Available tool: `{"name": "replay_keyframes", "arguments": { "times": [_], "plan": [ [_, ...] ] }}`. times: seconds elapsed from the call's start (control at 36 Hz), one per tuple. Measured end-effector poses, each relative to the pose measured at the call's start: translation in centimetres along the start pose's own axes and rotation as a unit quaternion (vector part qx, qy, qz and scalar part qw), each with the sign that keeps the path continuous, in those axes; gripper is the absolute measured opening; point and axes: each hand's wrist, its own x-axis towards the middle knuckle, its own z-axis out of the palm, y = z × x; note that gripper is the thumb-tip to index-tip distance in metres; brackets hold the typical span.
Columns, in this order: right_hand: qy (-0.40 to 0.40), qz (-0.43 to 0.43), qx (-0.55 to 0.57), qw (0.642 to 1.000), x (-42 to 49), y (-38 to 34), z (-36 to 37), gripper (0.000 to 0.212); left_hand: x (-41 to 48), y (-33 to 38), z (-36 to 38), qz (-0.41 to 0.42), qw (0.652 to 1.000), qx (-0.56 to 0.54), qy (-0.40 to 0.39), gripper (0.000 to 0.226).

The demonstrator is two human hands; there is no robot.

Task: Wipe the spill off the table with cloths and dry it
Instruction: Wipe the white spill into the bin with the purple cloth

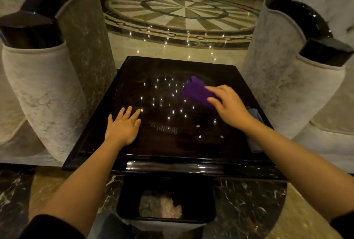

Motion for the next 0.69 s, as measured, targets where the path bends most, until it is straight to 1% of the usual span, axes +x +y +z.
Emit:
{"name": "replay_keyframes", "arguments": {
  "times": [0.06, 0.11, 0.17, 0.22, 0.31, 0.36, 0.58, 0.69],
  "plan": [
    [-0.003, 0.044, -0.03, 0.999, 1.3, 2.2, 0.3, 0.041, 0.1, -0.1, 0.1, 0.0, 1.0, 0.002, 0.001, 0.05],
    [-0.028, 0.09, -0.058, 0.994, 2.1, 4.3, 1.1, 0.046, 0.2, -0.1, 0.2, -0.001, 1.0, 0.005, 0.002, 0.05],
    [-0.089, 0.13, -0.086, 0.984, 2.2, 6.3, 2.4, 0.052, 0.3, -0.2, 0.3, -0.001, 1.0, 0.005, 0.003, 0.05],
    [-0.141, 0.162, -0.104, 0.971, 2.0, 7.9, 3.8, 0.051, 0.4, -0.4, 0.3, -0.002, 1.0, 0.003, 0.004, 0.05],
    [-0.144, 0.198, -0.084, 0.966, 2.1, 9.3, 5.0, 0.047, 0.5, -0.4, 0.4, -0.004, 1.0, 0.003, 0.004, 0.05],
    [-0.144, 0.202, -0.076, 0.966, 2.2, 9.5, 5.1, 0.046, 0.5, -0.3, 0.5, -0.004, 1.0, 0.002, 0.002, 0.05],
    [-0.128, 0.169, -0.069, 0.975, 1.0, 8.5, 6.2, 0.044, 0.2, -0.1, 0.3, -0.007, 1.0, 0.004, 0.005, 0.05],
    [-0.126, 0.127, -0.066, 0.982, -0.2, 6.8, 6.8, 0.044, 0.1, 0.1, 0.2, -0.009, 1.0, 0.003, 0.005, 0.05]
  ]
}}
